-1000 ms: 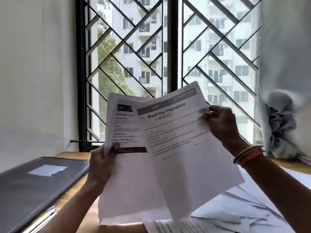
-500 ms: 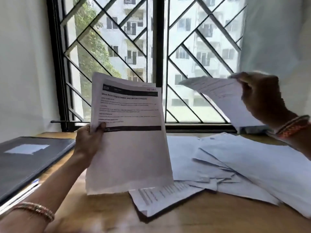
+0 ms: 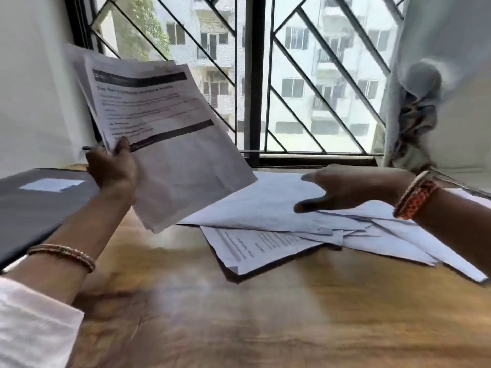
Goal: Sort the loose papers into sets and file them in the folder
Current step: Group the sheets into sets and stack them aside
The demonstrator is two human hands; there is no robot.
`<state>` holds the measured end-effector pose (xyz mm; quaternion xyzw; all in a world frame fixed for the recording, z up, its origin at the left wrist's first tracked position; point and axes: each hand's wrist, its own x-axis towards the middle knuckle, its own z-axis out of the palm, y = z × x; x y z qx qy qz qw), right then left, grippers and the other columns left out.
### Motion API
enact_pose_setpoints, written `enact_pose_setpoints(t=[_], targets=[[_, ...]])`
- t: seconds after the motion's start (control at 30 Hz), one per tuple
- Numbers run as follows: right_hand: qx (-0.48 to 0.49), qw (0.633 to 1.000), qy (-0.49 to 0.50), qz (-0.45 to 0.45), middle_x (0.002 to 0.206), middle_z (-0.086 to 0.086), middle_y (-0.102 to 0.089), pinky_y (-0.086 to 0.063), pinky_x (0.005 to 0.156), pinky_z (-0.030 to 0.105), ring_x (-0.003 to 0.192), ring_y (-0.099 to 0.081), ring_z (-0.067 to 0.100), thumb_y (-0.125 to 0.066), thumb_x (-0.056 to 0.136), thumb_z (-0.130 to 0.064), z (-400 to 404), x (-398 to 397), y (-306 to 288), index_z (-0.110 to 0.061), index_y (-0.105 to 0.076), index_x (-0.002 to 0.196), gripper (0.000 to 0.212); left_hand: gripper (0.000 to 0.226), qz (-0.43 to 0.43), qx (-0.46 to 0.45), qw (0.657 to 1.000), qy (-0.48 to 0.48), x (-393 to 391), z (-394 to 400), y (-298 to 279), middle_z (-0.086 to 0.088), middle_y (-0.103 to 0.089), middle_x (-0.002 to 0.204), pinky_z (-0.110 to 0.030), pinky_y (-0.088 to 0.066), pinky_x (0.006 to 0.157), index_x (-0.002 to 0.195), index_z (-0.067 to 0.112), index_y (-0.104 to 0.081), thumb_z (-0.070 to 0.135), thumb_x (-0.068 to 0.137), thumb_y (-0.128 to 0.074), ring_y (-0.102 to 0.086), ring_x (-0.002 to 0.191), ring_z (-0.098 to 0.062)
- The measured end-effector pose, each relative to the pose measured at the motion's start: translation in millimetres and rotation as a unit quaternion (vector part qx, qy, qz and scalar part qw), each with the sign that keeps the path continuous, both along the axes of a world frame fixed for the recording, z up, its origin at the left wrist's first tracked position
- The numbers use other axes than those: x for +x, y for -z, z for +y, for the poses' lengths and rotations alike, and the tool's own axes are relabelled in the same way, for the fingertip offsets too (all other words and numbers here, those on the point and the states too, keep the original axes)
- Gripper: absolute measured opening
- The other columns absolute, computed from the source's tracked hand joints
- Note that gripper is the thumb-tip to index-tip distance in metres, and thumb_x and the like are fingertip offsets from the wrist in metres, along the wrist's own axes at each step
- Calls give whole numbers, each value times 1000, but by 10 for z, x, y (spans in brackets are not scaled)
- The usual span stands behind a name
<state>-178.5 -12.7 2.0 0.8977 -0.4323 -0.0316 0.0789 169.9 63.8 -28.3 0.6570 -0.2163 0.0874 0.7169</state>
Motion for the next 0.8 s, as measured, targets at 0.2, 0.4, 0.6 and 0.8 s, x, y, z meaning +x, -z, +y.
enact_pose_setpoints(t=[0.2,0.4,0.6,0.8], targets=[[50,991,-124,22,123,13,-55,-48,90,39,102,-56,28,-52,86,-63,218,823,376,-9,-50,124,67,42,-18,32,999,6,-180,39,33,-27,-54,127,-35,-36,92,115,-10,-54,27,94,-55,-48,120,-38],[-15,984,-177,30,112,11,-52,-39,70,30,90,-53,27,-55,92,-23,375,888,323,-9,-48,123,35,44,-12,28,1000,1,-100,80,12,-21,-56,127,-35,-39,94,120,-2,-55,33,94,-53,-48,121,-35],[-103,979,-175,9,100,1,-55,-39,69,29,94,-56,28,-46,91,-13,449,866,229,-21,-52,122,33,42,-28,37,997,-69,-81,155,-27,-16,-48,136,-35,-34,98,129,7,-52,34,97,-46,-39,128,-32],[108,977,-167,-80,70,-9,-69,-50,61,25,63,-61,3,-54,95,-15,474,435,-728,-14,-73,84,22,43,-6,35,998,-57,37,111,-40,-20,-53,130,-39,-36,98,124,4,-55,35,96,-48,-44,124,-37]])
